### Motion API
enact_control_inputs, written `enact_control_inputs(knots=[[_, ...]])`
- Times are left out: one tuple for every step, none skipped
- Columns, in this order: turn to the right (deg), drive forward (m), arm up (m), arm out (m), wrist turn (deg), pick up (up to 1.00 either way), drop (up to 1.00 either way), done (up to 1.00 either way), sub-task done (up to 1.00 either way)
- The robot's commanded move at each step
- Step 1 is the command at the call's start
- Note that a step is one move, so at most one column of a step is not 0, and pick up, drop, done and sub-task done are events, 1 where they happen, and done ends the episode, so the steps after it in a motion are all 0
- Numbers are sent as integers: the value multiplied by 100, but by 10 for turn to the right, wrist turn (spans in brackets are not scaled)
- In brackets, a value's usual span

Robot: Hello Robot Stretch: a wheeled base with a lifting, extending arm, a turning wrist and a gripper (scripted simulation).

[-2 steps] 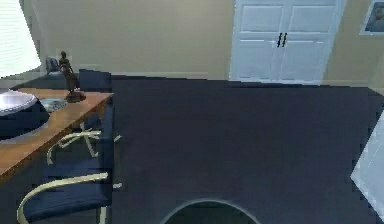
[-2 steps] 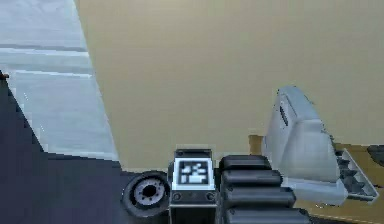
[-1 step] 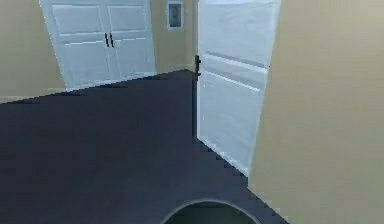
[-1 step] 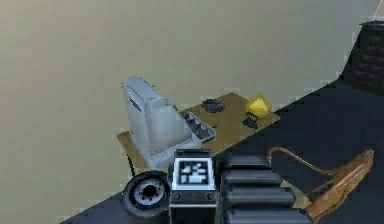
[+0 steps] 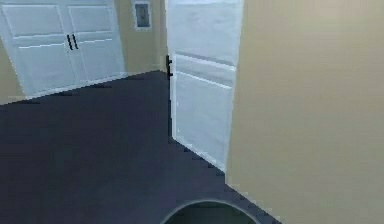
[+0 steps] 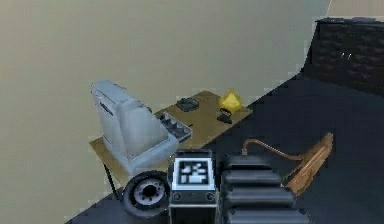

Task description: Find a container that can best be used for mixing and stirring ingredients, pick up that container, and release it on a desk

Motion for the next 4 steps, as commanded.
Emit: enact_control_inputs(knots=[[30,0,0,0,0,0,0,0,0],[-450,0,0,0,0,0,0,0,0],[-30,0,0,0,0,0,0,0,0],[-450,0,0,0,0,0,0,0,0]])
